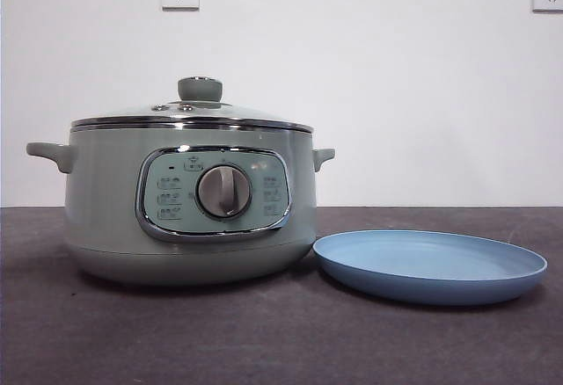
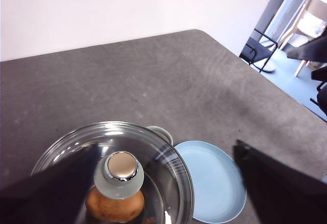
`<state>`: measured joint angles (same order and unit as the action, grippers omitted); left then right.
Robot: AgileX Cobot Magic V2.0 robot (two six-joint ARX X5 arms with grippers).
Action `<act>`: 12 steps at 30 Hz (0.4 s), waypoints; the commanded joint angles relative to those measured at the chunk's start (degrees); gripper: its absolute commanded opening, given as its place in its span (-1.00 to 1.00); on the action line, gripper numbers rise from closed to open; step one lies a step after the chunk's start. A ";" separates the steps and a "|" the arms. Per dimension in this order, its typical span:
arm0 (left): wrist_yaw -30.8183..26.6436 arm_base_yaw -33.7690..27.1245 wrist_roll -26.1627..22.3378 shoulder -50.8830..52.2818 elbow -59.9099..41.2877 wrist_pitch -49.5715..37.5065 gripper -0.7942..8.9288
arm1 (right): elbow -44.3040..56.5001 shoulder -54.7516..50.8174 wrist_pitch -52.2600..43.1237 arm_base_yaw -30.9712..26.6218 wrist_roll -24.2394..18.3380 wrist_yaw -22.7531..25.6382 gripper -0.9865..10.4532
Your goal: Take the potato out from the steamer,put the potato on the plate,close the lid
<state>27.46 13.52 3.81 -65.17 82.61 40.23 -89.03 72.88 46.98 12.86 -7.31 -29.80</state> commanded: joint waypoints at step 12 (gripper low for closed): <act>-15.45 8.68 -0.85 -13.51 0.11 -5.70 0.17 | -0.17 -0.02 0.07 0.76 1.51 0.17 0.27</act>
<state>12.71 21.87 3.57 -77.54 82.63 35.03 -89.03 72.88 47.13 13.54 -6.59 -29.76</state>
